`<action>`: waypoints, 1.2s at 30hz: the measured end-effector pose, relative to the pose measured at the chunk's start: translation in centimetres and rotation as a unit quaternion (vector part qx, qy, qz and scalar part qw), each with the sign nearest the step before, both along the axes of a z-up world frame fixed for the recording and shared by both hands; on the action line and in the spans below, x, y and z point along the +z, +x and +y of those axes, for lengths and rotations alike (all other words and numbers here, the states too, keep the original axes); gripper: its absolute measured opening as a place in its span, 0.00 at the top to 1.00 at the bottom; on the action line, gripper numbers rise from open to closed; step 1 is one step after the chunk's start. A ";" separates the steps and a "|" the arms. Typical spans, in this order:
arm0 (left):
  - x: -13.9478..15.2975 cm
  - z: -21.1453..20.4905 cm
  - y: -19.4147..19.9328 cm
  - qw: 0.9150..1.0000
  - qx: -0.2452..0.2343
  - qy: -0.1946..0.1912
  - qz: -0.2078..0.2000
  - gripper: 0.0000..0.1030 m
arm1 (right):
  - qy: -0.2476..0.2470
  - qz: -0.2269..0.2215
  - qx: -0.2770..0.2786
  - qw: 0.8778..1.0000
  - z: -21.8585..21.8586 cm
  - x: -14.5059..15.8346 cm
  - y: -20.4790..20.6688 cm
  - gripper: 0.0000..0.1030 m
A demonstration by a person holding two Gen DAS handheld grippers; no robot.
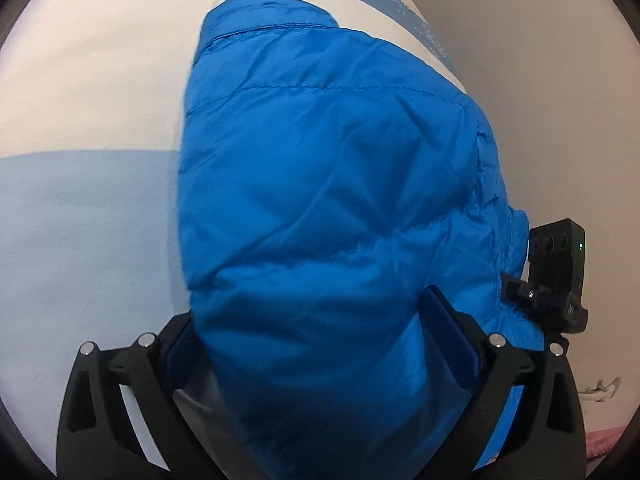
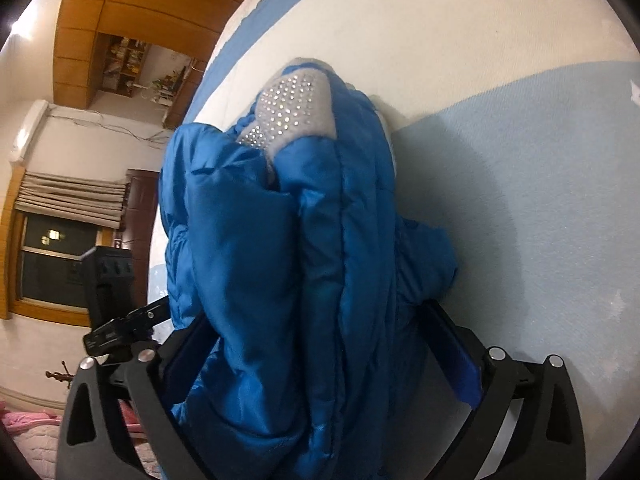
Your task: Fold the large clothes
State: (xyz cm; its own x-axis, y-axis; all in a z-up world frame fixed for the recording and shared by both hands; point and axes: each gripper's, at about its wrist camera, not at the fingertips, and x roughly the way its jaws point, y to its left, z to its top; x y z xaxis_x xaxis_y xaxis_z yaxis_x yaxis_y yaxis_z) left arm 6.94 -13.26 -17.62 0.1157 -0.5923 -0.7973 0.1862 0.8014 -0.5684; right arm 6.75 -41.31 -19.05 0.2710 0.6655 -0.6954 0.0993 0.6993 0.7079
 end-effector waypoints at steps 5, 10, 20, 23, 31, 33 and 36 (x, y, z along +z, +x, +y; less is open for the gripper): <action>1.2 -0.7 -0.9 1.000 -0.001 0.014 -0.019 0.23 | 0.046 -0.003 -0.015 0.999 -0.6 -0.4 -1.0 0.35; 2.8 -1.2 -1.9 0.999 0.001 0.023 -0.038 0.32 | 0.047 -0.011 -0.024 0.999 -0.6 0.3 -1.9 0.51; 6.8 -0.1 -1.9 0.997 0.005 -0.001 -0.078 0.38 | 0.038 -0.057 -0.019 0.997 0.0 4.8 -3.1 0.56; 7.9 1.0 -1.1 0.996 0.012 -0.003 -0.093 0.38 | 0.036 -0.072 -0.009 0.997 0.3 6.3 -2.1 0.56; 8.8 4.4 4.1 0.993 0.051 0.000 -0.106 0.38 | 0.019 -0.091 0.035 0.995 2.8 7.9 5.4 0.56; 8.5 5.3 5.7 0.993 0.062 0.001 -0.103 0.38 | 0.017 -0.091 0.043 0.995 3.5 7.8 7.2 0.56; 7.9 6.5 7.9 0.992 0.074 0.008 -0.106 0.38 | 0.020 -0.086 0.054 0.995 4.8 7.1 10.7 0.56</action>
State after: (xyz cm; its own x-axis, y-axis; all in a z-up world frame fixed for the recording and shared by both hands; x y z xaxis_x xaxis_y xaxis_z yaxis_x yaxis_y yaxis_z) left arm 14.81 -6.73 -9.69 0.3668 -0.5428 -0.7555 0.1791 0.8381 -0.5153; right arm 17.40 -36.54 -11.94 0.3084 0.7233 -0.6179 -0.1001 0.6706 0.7350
